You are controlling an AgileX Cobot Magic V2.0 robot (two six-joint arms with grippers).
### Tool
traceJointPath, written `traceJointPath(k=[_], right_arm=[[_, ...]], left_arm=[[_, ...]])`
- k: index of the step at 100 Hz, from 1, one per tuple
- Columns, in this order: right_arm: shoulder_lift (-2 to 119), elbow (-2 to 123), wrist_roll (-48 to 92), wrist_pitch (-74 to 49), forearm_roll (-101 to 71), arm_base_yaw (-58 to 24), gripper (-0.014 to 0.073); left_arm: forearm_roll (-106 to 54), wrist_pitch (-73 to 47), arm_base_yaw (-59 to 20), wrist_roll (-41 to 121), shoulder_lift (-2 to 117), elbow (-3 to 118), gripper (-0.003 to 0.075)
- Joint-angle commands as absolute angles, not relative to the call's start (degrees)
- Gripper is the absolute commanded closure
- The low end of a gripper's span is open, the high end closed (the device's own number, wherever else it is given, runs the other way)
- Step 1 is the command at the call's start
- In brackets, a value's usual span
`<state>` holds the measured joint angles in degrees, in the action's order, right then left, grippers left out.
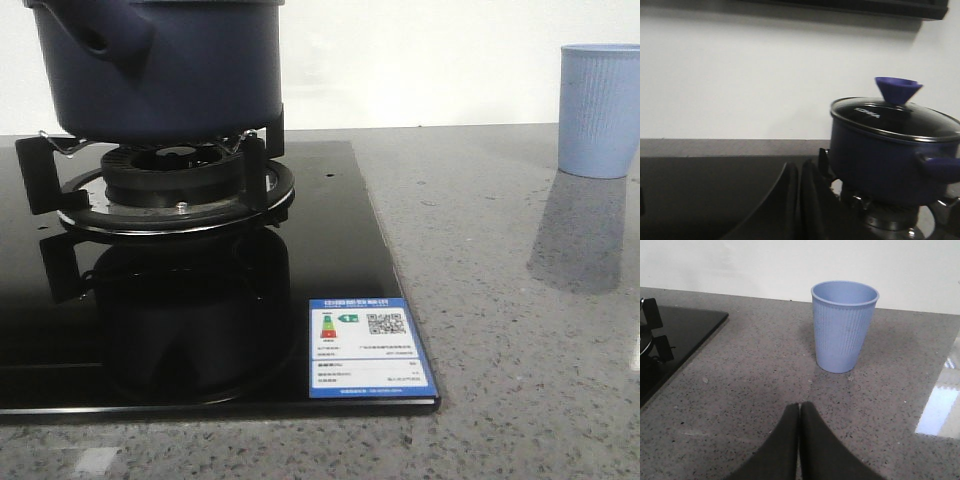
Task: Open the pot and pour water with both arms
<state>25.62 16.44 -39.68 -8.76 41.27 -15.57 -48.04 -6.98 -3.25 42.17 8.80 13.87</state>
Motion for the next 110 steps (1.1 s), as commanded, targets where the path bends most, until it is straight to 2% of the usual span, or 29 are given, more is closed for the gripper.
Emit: traceJointPath(k=[1, 10, 16, 47, 110], right_arm=[[25.7, 17.8, -39.5, -5.8, 42.5, -15.5, 0.0647], [25.7, 17.8, -39.5, -5.8, 42.5, -15.5, 0.065], [25.7, 17.8, -39.5, -5.8, 42.5, -15.5, 0.065], [25.7, 17.8, -39.5, -5.8, 42.5, -15.5, 0.065], [25.7, 17.8, -39.5, -5.8, 42.5, -15.5, 0.065]], left_arm=[[-30.5, 0.3, -2.9, 22.9, 9.3, 13.6, 0.0739], [-9.0, 5.0, -2.9, 2.0, 9.3, 9.6, 0.0739], [-4.6, 7.0, -2.9, -4.0, 9.0, 6.6, 0.0739], [-4.6, 2.7, -2.1, -3.9, -1.9, -1.9, 0.0739], [-4.8, 0.0, -1.6, -3.8, -1.8, -1.9, 0.0739]])
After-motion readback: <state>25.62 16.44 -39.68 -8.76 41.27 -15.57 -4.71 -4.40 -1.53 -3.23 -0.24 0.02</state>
